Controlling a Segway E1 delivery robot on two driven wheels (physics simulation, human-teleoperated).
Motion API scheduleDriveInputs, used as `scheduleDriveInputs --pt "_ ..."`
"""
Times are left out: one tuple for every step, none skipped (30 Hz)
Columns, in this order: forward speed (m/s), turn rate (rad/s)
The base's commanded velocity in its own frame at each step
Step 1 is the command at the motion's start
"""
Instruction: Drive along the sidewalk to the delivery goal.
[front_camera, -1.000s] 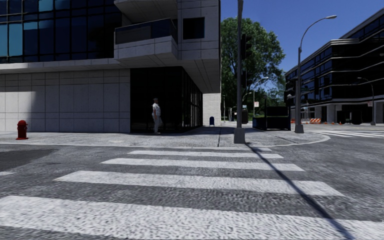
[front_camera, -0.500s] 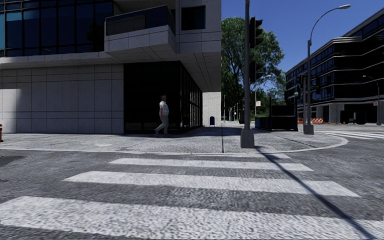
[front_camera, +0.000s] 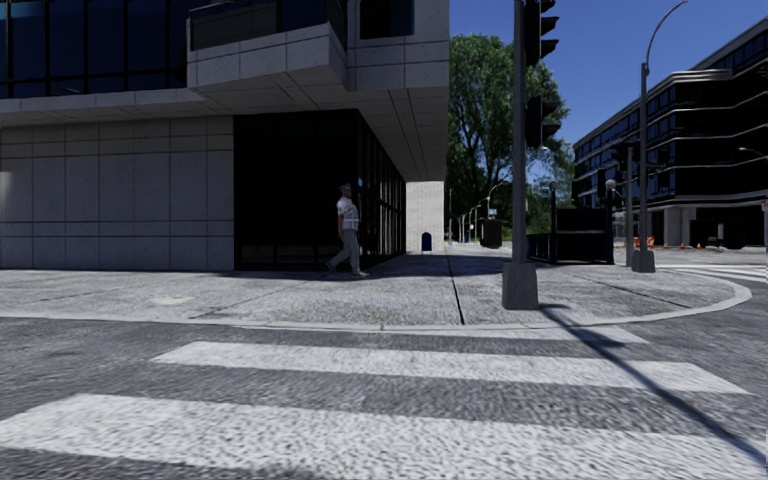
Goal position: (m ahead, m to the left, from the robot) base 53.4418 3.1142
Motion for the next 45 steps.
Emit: scheduleDriveInputs --pt "1.98 0.0" --pt "1.98 0.0" --pt "1.98 0.0" --pt "1.98 0.0" --pt "1.98 0.0" --pt "1.98 0.0" --pt "1.98 0.0" --pt "1.98 0.0" --pt "1.98 0.0" --pt "1.98 0.0" --pt "1.98 0.0" --pt "1.98 0.0" --pt "1.98 0.0" --pt "1.98 0.0" --pt "1.98 0.0" --pt "1.98 0.0" --pt "1.98 0.0" --pt "1.98 0.0" --pt "1.98 0.0" --pt "1.98 0.0" --pt "1.98 0.0" --pt "1.98 0.0" --pt "1.98 0.0" --pt "1.98 0.0" --pt "1.98 0.0" --pt "1.98 0.0" --pt "1.98 0.0" --pt "1.98 0.0" --pt "1.98 0.0" --pt "1.98 0.0" --pt "1.98 0.0" --pt "1.98 0.0" --pt "1.98 0.0" --pt "1.98 0.0" --pt "1.97 0.0" --pt "1.97 0.0" --pt "1.97 0.0" --pt "1.97 0.0" --pt "1.97 0.0" --pt "1.97 0.0" --pt "1.97 0.0" --pt "1.97 0.0" --pt "1.97 0.0" --pt "1.97 0.0" --pt "1.97 0.0"
